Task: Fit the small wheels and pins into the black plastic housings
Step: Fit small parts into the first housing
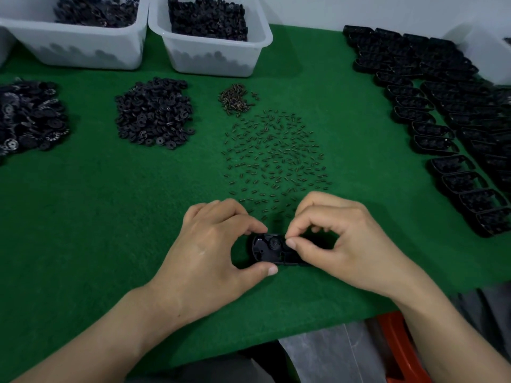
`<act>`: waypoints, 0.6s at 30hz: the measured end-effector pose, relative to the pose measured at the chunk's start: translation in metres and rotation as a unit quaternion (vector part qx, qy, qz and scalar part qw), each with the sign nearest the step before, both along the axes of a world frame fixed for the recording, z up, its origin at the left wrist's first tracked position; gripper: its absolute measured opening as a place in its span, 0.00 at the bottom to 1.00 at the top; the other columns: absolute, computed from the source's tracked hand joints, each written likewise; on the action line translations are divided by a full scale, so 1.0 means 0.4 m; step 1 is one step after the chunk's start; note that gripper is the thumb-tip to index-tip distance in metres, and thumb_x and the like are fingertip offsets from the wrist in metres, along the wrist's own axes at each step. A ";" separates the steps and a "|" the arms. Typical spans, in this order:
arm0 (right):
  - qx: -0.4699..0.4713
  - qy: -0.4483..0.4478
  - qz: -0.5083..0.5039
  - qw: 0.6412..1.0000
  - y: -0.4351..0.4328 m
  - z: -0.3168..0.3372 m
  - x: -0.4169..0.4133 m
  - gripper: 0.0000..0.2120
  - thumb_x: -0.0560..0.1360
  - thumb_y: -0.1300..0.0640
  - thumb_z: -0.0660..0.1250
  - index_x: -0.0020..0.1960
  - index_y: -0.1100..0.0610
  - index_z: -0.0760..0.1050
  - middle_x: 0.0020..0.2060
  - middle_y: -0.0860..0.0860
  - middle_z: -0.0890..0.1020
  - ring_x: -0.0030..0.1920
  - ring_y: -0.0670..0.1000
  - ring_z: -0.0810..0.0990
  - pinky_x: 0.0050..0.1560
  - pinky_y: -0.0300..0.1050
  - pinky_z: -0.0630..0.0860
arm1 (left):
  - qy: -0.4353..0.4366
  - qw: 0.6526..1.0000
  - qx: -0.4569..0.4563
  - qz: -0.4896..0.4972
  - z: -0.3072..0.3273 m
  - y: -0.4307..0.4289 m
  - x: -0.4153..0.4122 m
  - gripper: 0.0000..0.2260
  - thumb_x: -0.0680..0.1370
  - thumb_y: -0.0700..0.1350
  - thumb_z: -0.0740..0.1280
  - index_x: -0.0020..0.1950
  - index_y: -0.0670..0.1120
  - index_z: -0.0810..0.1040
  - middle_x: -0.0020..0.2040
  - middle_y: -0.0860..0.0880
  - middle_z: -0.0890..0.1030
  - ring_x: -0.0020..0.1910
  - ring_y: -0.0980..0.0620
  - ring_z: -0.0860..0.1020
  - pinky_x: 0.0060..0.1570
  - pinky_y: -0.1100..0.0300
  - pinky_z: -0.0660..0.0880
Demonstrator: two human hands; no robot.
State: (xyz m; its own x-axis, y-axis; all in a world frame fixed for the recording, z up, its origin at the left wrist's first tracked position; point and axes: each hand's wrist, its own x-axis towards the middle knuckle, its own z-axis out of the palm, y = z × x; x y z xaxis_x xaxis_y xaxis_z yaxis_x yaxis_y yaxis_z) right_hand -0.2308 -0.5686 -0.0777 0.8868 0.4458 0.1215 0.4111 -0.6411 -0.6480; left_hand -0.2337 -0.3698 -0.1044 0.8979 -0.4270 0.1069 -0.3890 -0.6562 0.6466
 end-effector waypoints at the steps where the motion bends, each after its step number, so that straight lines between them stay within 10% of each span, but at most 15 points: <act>1: -0.002 0.000 -0.001 1.000 -0.001 -0.006 -0.003 0.02 0.69 0.62 0.71 0.38 0.57 0.80 0.36 0.48 0.77 0.37 0.46 0.75 0.38 0.40 0.71 | 0.000 1.000 0.000 0.000 0.001 -0.001 0.000 0.20 0.63 0.62 0.69 0.49 0.53 0.80 0.43 0.59 0.73 0.44 0.64 0.69 0.55 0.64 0.61; 18: -0.005 -0.012 -0.010 1.000 -0.019 -0.035 -0.011 0.03 0.70 0.62 0.71 0.39 0.56 0.79 0.38 0.47 0.76 0.39 0.47 0.75 0.39 0.41 0.72 | 0.002 1.000 -0.001 0.004 0.006 -0.003 -0.004 0.20 0.63 0.61 0.68 0.49 0.52 0.80 0.43 0.58 0.74 0.44 0.63 0.70 0.55 0.63 0.61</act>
State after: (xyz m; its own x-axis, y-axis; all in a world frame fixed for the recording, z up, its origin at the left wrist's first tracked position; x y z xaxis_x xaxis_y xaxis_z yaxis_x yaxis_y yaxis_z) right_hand -0.2354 -0.5762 -0.0915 0.8928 0.4287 0.1383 0.4129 -0.6561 -0.6317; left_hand -0.2351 -0.3710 -0.1019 0.9016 -0.4196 0.1050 -0.3818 -0.6580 0.6490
